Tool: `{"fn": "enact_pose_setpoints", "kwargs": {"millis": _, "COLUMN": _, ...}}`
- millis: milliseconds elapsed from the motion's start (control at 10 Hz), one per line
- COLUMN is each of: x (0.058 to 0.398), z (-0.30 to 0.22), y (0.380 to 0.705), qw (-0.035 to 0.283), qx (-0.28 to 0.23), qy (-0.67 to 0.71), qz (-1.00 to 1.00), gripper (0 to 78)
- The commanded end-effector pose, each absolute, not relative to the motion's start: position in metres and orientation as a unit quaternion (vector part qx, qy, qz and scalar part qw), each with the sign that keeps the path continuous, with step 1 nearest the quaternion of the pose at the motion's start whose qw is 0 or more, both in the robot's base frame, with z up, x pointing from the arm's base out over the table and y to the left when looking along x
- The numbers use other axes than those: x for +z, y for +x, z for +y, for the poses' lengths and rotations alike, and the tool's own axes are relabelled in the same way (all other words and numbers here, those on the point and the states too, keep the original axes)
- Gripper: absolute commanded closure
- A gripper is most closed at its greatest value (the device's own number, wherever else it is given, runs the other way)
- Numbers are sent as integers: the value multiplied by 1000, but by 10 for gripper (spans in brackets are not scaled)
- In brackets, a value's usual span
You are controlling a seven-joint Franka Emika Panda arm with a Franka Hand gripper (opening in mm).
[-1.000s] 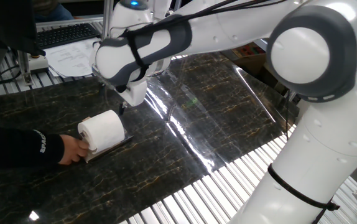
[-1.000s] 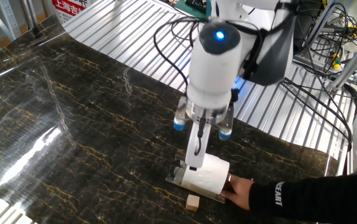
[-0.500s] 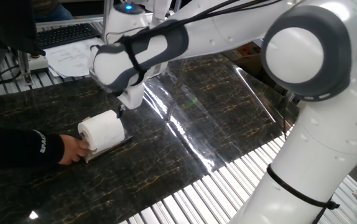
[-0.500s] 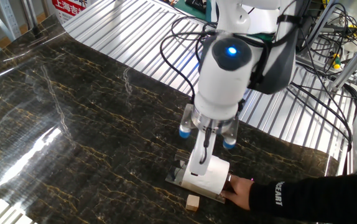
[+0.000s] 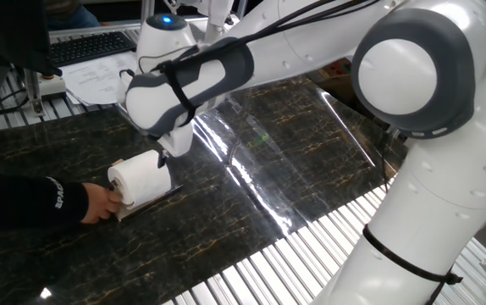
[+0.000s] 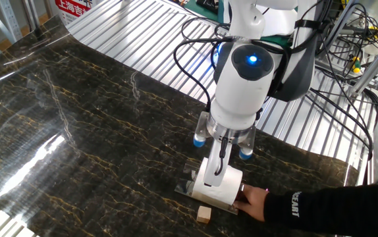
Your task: Take the roll of paper down from the shelf
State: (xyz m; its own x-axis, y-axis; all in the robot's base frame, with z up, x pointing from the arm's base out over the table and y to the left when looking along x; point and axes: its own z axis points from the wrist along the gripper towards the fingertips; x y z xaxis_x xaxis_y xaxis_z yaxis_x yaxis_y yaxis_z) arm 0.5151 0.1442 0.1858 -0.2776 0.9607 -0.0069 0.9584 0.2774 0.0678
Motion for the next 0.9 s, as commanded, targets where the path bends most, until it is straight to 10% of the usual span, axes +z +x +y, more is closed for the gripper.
{"fn": "enact_pose_setpoints", "kwargs": {"millis": 100, "x": 174, "z": 147, "y": 501, "qw": 22, "qx": 25, "qy": 606, "qz": 795, "gripper": 1}}
{"fn": "enact_pose_setpoints", "kwargs": {"millis": 900, "x": 157, "z": 151, "y": 499, "qw": 29, "qx": 28, "qy": 606, "qz": 794, "gripper": 1}}
